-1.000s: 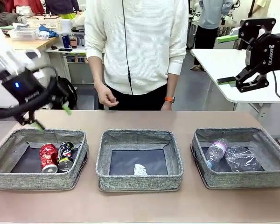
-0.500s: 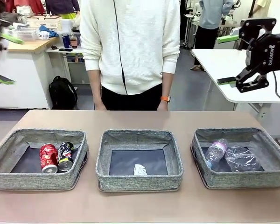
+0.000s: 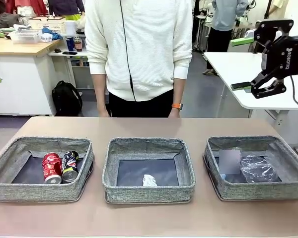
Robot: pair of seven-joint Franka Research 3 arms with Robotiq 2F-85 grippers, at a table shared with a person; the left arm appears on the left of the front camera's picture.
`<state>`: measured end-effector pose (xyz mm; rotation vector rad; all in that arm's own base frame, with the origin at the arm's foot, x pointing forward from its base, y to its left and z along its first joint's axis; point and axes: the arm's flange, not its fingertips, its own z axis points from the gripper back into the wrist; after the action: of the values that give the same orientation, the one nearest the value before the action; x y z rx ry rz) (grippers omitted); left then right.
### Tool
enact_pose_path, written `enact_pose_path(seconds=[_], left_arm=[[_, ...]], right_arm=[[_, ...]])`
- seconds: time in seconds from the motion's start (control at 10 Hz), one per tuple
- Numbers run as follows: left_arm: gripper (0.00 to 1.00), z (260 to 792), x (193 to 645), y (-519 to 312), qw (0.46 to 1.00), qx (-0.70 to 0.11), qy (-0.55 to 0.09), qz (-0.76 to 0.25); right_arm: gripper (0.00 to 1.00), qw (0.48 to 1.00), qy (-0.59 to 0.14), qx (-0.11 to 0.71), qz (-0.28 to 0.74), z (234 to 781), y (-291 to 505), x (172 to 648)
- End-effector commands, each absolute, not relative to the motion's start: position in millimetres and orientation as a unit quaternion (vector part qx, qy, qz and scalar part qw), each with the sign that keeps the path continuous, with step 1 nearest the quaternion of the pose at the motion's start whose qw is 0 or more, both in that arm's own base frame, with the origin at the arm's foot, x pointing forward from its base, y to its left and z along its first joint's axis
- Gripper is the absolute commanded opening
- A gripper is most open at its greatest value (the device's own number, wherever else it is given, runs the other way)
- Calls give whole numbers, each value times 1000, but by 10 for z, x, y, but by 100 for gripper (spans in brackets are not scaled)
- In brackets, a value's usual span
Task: Sort the waste into the appropriate baskets.
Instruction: Place the picked waste into the Fabric basket indicated by the person.
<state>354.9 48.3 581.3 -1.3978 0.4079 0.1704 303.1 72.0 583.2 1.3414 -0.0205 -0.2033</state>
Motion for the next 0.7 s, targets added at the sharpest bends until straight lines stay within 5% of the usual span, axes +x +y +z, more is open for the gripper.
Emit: enact_pose_path(seconds=[0.0,0.6], left_arm=[[100,5855,3541,458,751,-630,189,60],[100,5855,3541,458,751,-630,189,60]], right_arm=[[100,781,-12,619,-83,5842,706,3040],[100,781,-12,619,-83,5842,706,3040]])
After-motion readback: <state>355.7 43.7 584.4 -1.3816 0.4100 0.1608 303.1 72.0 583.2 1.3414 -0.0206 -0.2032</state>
